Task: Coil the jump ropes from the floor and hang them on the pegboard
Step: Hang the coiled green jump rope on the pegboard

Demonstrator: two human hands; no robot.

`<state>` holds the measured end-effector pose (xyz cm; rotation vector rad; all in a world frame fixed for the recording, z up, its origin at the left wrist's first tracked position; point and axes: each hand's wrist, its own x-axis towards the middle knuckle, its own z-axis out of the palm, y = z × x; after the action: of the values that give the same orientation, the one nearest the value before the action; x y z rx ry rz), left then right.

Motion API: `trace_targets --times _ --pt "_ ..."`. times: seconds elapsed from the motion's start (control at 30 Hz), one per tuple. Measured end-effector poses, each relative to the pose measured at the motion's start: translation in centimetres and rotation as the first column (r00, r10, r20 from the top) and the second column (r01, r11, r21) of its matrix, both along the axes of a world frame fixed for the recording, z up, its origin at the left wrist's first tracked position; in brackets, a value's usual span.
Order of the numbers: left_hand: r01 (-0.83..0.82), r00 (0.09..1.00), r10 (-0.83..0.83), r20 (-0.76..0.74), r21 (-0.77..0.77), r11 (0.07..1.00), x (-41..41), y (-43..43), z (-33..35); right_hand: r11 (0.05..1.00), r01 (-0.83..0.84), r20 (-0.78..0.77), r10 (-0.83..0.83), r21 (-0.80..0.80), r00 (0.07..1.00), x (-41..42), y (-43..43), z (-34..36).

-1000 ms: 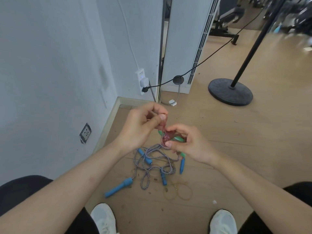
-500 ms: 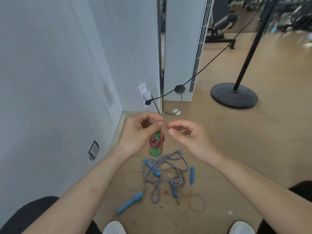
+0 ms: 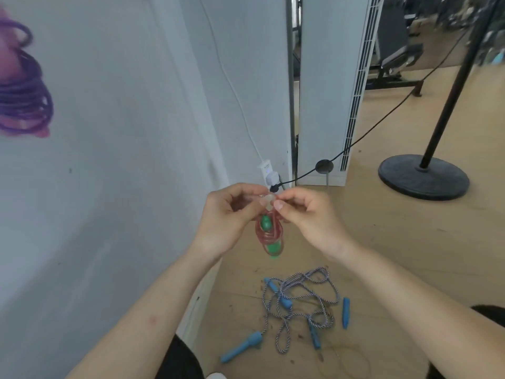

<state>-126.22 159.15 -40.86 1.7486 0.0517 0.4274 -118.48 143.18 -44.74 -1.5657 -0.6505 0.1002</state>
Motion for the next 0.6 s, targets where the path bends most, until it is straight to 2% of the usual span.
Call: trace_targets --times 0.1,0.3,0.4,0.6 --pt "-0.064 0.998 0.063 0.013 0.071 0.995 -1.3 1.1 2.1 0.998 -0.025 0.004 0.024 0.052 1.0 -0.2 1.9 1.7" --pt "-0.183 0.982 0.172 0.084 0.153 0.971 -4.1 3.5 8.4 0.958 -0.154 -0.061 0.174 0.241 0.983 -1.1 6.0 8.7" --pt "-0.264 0.96 0.236 0.15 0.198 0.944 -5.3 4.5 11.5 0.933 -0.218 -0.027 0.235 0.287 0.972 -1.6 8.1 12.3" --pt "-0.428 0.888 0.373 0.27 0.185 0.885 -7.3 5.2 17.0 0.895 -0.296 0.045 0.298 0.335 0.953 -2.7 11.1 18.4"
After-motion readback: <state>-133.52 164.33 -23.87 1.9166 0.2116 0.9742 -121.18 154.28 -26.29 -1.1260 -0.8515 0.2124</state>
